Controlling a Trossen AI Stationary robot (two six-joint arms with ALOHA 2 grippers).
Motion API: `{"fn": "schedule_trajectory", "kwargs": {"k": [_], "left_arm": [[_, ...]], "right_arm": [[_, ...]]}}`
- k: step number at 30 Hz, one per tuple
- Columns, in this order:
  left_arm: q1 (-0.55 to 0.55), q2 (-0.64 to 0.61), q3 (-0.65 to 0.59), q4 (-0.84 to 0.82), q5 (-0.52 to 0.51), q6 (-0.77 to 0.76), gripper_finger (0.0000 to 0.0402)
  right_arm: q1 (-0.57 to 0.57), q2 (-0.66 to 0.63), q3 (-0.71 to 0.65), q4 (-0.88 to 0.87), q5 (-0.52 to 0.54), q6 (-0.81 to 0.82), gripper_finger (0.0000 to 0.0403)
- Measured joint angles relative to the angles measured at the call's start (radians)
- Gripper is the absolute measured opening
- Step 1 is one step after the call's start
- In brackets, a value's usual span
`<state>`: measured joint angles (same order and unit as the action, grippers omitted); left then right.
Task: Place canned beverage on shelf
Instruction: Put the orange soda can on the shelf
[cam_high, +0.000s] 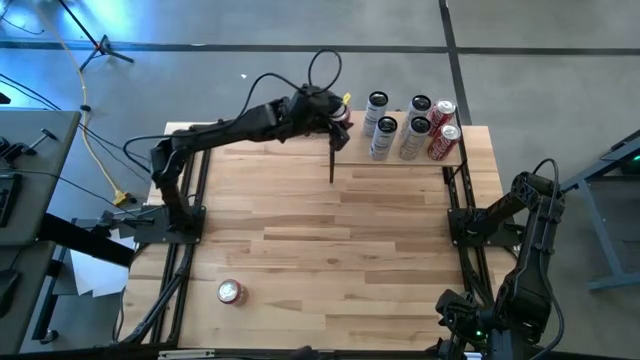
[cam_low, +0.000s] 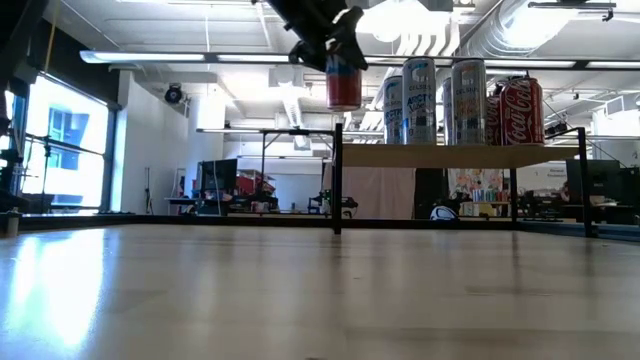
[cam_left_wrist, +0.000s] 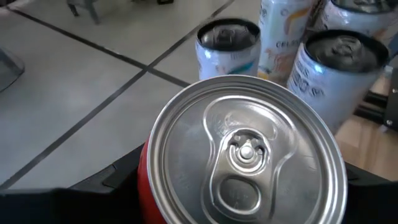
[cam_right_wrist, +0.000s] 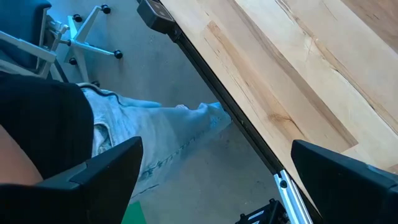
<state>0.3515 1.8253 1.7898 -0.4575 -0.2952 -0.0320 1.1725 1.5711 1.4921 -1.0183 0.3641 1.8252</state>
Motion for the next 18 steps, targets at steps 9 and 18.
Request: {"fn": "schedule_trajectory", "kwargs": {"k": [9, 18], "left_arm": [[0.031, 0.065, 0.067, 0.048, 0.056, 0.011, 0.0274], [0.048, 0.073, 0.068, 0.087, 0.052, 0.011, 0.0273]], "right_arm": [[0.0, 0.0, 0.0, 0.0, 0.0, 0.0, 0.0399], [0.0, 0.0, 0.0, 0.0, 0.0, 0.0, 0.0399]]}}
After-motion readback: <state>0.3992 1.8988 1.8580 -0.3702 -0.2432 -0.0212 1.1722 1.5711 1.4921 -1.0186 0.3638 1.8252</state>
